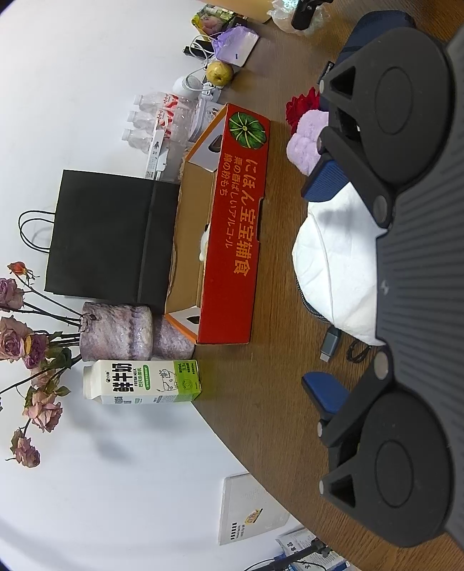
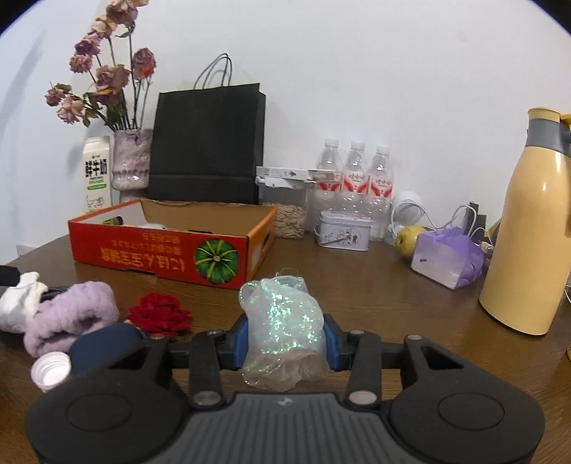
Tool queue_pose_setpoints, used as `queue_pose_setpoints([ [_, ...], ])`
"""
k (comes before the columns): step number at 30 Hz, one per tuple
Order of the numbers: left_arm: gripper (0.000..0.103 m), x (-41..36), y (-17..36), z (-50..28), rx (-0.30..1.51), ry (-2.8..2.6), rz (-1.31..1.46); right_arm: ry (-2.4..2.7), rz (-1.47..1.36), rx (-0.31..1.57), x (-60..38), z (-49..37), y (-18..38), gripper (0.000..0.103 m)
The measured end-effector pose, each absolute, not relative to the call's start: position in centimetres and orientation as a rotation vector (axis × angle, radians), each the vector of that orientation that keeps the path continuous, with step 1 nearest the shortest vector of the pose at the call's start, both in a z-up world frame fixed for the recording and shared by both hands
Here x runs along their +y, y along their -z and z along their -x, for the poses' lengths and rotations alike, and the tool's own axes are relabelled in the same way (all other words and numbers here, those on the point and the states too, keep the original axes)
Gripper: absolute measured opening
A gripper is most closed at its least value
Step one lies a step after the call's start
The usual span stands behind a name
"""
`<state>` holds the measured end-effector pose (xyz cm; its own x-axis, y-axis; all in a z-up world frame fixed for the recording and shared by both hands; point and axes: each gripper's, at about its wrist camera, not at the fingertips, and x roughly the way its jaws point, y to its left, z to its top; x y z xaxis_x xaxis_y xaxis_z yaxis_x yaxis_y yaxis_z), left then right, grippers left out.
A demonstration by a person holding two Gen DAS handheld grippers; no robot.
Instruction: Organize objects
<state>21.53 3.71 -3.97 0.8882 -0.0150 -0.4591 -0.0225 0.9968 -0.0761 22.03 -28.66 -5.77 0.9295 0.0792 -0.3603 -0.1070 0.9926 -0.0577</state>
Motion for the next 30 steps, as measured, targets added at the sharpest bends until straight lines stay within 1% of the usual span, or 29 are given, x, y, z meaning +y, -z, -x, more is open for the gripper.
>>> queue_pose_setpoints([
  [14,0.103,3.6,3.9,-21.1,0.481,0.018,0.078,-0.116,0.085,0.328,-26.2,-20.1,5.6,0.04],
  [24,0.103,3.5,4.1,-21.1,0.498,0.033,0.069,-0.119,0.074,0.336,-25.1,-20.0,5.6,0.04],
  [30,0.103,3.0,4.8,-21.6,0.547,0.047,0.044,-0.116,0.067,0.33,-25.3,-20.0,5.6,0.04],
])
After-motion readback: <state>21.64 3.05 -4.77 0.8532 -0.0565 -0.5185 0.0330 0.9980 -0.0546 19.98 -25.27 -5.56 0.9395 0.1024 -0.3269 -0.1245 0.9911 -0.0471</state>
